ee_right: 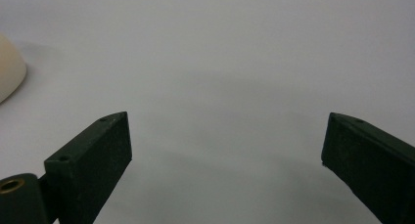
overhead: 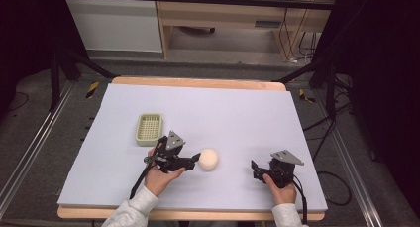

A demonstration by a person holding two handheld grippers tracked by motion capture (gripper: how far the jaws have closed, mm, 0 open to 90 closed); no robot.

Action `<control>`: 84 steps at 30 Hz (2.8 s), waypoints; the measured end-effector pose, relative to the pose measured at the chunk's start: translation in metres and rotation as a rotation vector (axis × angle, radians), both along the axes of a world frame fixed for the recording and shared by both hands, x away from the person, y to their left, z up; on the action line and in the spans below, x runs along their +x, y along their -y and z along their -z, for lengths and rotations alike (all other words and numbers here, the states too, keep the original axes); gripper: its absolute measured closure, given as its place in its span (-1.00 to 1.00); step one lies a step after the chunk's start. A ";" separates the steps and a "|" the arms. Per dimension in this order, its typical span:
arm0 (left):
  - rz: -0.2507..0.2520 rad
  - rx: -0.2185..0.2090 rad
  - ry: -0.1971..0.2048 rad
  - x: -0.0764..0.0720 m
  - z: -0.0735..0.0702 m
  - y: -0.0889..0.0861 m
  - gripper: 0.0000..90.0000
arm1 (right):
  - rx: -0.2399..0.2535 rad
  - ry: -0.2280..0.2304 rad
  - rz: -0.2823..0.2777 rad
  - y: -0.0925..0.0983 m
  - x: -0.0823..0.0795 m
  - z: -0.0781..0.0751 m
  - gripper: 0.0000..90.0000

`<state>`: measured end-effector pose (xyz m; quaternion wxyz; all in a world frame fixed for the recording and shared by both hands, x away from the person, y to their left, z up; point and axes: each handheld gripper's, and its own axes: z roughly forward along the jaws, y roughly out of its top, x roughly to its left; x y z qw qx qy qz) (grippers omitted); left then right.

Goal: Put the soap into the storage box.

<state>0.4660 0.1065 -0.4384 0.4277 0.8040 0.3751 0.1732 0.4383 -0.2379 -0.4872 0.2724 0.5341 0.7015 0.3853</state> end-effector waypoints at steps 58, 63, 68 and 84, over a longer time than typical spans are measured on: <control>0.068 0.117 -0.057 0.009 0.017 0.054 -0.68 | -0.003 -0.003 -0.007 0.000 0.000 0.000 -0.89; 0.068 0.126 -0.062 0.010 0.020 0.056 -0.68 | -0.003 -0.002 -0.005 -0.001 0.000 0.000 -0.89; 0.070 0.136 -0.079 0.013 0.024 0.058 -0.68 | -0.004 -0.003 -0.007 0.000 0.000 0.000 -0.89; 0.077 0.142 -0.109 0.016 0.033 0.061 -0.59 | -0.010 -0.004 -0.010 0.000 0.001 0.001 -0.89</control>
